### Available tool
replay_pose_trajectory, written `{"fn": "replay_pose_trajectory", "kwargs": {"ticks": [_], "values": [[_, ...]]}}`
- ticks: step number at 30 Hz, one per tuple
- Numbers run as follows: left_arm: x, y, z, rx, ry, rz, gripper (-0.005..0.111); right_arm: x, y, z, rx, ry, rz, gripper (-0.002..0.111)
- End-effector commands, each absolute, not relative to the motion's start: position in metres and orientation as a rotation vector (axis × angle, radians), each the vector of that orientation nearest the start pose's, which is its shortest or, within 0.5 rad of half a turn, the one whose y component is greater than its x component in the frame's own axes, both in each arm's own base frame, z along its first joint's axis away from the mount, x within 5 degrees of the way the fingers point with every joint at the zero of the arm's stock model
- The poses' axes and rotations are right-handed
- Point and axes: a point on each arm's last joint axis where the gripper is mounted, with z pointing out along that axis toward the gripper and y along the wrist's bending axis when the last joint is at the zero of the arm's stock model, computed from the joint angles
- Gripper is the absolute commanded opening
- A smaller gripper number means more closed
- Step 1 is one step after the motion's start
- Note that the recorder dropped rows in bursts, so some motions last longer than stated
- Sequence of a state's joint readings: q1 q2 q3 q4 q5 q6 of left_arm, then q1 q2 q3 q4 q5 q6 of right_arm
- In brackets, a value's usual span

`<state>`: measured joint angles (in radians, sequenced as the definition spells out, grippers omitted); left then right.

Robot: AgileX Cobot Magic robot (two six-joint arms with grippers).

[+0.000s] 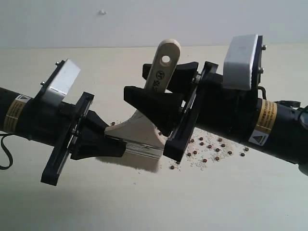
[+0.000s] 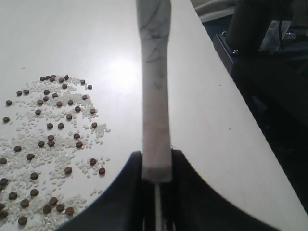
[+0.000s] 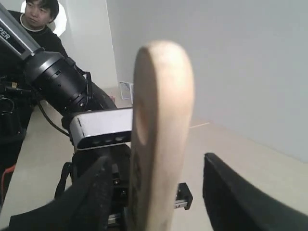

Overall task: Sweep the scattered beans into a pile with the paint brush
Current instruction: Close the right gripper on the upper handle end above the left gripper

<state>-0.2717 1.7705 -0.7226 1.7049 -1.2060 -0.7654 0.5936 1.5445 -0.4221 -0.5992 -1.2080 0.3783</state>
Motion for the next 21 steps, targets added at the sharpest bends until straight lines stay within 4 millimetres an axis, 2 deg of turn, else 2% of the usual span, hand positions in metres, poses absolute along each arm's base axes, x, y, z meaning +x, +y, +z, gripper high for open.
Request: {"fn": "replay_pose_trajectory", "kwargs": {"ticks": [1, 6, 12, 21], "values": [[0.2344, -0.1523, 0.1686, 1.525, 1.469, -1.177, 0.0, 0.1886, 0.1853, 0.217, -0.78, 1.316, 1.009, 0.049], [0.2344, -0.1523, 0.1686, 1.525, 1.469, -1.177, 0.0, 0.1888, 0.1852, 0.217, -0.778, 1.316, 1.008, 0.041], [0.2344, -0.1523, 0.1686, 1.525, 1.469, -1.177, 0.0, 0.1888, 0.1852, 0.217, -0.786, 1.309, 0.997, 0.0], [0.2344, -0.1523, 0.1686, 1.501, 1.506, -1.201, 0.0, 0.1884, 0.1854, 0.2169, -0.783, 1.315, 1.01, 0.0]]}}
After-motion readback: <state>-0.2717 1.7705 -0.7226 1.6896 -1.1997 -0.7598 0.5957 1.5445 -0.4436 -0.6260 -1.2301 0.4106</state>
